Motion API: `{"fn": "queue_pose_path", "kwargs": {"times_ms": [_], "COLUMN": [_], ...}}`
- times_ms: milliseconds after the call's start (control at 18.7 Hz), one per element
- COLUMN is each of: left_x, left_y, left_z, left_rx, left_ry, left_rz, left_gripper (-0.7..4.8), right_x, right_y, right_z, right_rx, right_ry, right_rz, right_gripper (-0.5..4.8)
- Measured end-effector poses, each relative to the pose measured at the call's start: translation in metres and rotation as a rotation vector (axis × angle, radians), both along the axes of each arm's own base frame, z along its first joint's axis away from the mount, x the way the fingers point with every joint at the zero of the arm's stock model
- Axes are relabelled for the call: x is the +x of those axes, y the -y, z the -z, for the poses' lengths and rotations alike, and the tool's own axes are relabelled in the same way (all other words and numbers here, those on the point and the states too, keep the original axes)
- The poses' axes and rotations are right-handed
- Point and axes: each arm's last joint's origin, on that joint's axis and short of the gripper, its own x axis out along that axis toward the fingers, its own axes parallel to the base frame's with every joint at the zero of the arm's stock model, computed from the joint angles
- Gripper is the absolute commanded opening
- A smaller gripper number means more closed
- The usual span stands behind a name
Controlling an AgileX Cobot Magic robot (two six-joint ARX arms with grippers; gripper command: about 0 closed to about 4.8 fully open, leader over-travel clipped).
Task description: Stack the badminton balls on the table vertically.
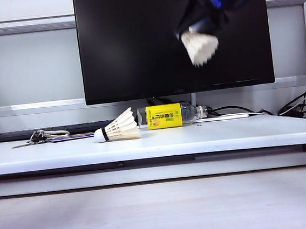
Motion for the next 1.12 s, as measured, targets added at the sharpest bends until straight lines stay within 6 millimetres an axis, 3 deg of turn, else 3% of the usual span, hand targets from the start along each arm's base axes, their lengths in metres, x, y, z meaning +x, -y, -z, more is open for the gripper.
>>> {"fn": "queue_pose_path", "kwargs": {"times_ms": [161,268,589,803,1124], "left_x": [0.0,0.0,0.001,0.001,0.001], "left_y": [0.0,0.0,-0.001,-0.001,-0.001], "left_z": [0.0,0.0,0.0,0.0,0.0], "left_rx": [0.0,0.0,0.004,0.006,0.006], "left_ry": [0.0,0.0,0.0,0.0,0.0], "left_rz": [0.0,0.0,-0.038,-0.053,-0.053], "left_gripper": [0.26,0.26,0.26,0.26,0.26], "right_x": [0.005,0.008,0.008,-0.008,-0.041], "right_y": [-0.001,-0.002,0.0,0.014,0.05], "right_z": [0.034,0.039,0.04,0.028,0.012], "right_rx": [0.013,0.046,0.076,0.084,0.098], "right_ry": [-0.033,-0.003,0.045,0.096,0.163], "right_rz": [0.019,0.038,0.056,0.075,0.138], "right_gripper": [1.58,1.58,1.58,1.58,1.58]}}
